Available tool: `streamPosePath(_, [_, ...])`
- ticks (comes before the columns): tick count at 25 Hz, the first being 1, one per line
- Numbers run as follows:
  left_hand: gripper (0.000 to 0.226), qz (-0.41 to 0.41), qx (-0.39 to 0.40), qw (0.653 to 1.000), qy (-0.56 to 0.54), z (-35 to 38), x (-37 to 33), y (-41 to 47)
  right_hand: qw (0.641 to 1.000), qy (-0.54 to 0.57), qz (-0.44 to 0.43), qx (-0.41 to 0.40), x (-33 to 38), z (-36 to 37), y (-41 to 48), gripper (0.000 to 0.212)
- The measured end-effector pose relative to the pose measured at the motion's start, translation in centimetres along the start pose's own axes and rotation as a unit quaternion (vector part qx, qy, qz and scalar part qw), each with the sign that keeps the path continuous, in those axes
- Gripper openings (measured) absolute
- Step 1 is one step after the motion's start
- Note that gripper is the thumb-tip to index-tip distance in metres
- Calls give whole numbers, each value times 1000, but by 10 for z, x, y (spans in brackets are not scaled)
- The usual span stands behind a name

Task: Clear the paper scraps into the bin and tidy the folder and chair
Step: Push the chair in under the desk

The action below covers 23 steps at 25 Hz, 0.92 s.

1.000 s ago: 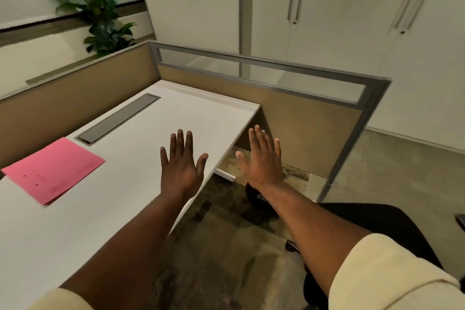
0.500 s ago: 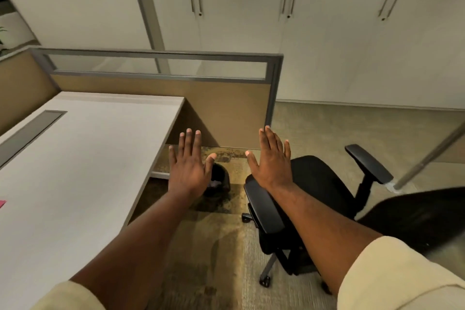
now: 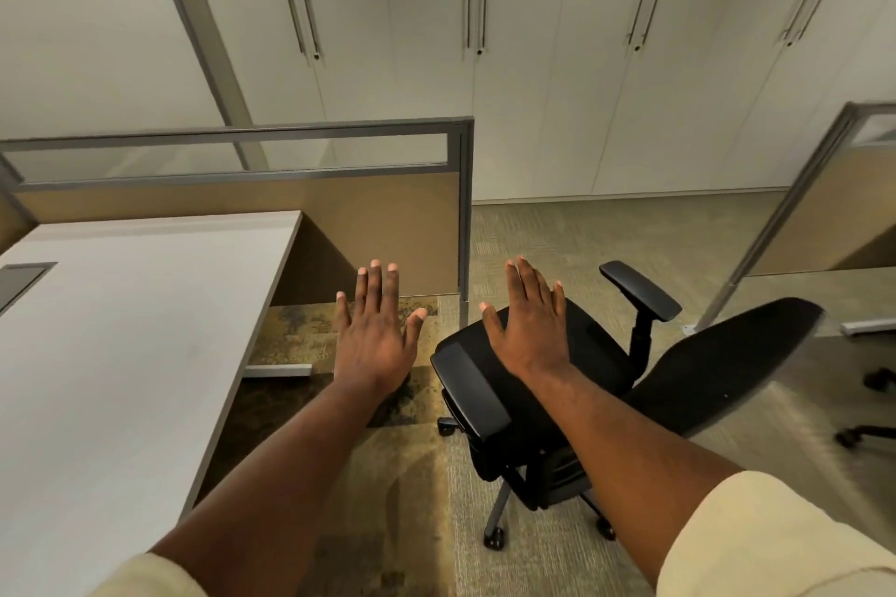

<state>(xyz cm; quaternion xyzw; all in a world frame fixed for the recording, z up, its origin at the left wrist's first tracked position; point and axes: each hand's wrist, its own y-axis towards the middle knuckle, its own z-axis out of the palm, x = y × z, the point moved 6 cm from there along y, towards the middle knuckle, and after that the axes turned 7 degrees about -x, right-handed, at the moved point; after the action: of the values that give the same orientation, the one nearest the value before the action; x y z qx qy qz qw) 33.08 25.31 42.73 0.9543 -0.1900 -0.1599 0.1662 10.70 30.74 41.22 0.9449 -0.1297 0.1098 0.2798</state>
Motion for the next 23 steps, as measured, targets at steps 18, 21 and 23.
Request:
streamPosePath(18, [80,161,26,981,-105,57,-197,-15,986,-100,124,-42,-168,-91,-41,73])
streamPosePath(21, [85,194,44,970,-139,71,-253,-30,984,-103,141,-45,-209,-107,-48,71])
streamPosePath(23, [89,211,67,963,-154,82,-292,-43,982,-102,153,-45,-239,-118,-56,69])
